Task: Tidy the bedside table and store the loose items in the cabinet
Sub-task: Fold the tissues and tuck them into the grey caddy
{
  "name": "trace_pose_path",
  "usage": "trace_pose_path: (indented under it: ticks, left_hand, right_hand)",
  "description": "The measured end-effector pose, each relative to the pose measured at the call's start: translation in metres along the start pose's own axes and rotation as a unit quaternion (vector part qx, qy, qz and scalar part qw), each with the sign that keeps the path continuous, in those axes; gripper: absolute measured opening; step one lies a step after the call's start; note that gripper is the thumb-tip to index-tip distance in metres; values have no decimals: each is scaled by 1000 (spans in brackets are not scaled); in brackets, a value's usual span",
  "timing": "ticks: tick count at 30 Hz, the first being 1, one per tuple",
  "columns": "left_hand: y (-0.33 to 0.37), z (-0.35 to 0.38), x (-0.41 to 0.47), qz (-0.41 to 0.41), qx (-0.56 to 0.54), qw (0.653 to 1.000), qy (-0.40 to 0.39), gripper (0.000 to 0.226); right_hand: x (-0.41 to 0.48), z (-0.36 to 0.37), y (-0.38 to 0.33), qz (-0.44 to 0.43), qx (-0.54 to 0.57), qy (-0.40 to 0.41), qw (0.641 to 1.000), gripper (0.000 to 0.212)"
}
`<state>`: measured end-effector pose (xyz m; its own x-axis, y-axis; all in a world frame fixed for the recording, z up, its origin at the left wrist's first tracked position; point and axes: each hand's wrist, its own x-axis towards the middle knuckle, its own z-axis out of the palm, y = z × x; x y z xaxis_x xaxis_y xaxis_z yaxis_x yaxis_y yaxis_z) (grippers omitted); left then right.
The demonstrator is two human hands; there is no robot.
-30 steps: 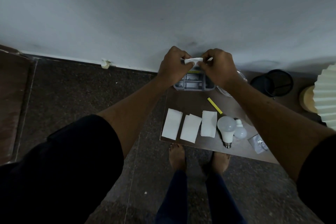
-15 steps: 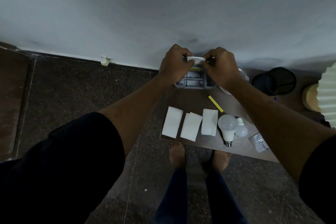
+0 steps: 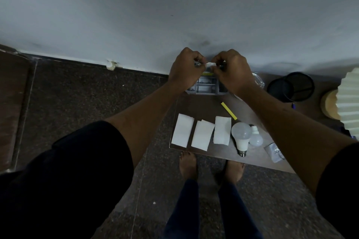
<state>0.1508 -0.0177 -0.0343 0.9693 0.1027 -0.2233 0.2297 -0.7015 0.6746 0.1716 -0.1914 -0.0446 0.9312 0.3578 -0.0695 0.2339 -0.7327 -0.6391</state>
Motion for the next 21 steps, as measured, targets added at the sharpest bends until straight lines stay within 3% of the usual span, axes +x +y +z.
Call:
trace_pose_path:
  ticks: [9,21]
  left_hand:
    - [1,-2,0,30,3,999,25,9]
    - [0,-1,-2,28,11,999,15,21]
  right_hand:
    - [-2,1,-4,11,17,23,1000,7]
    - [-6,1,-1,20,-3,11,1000,24]
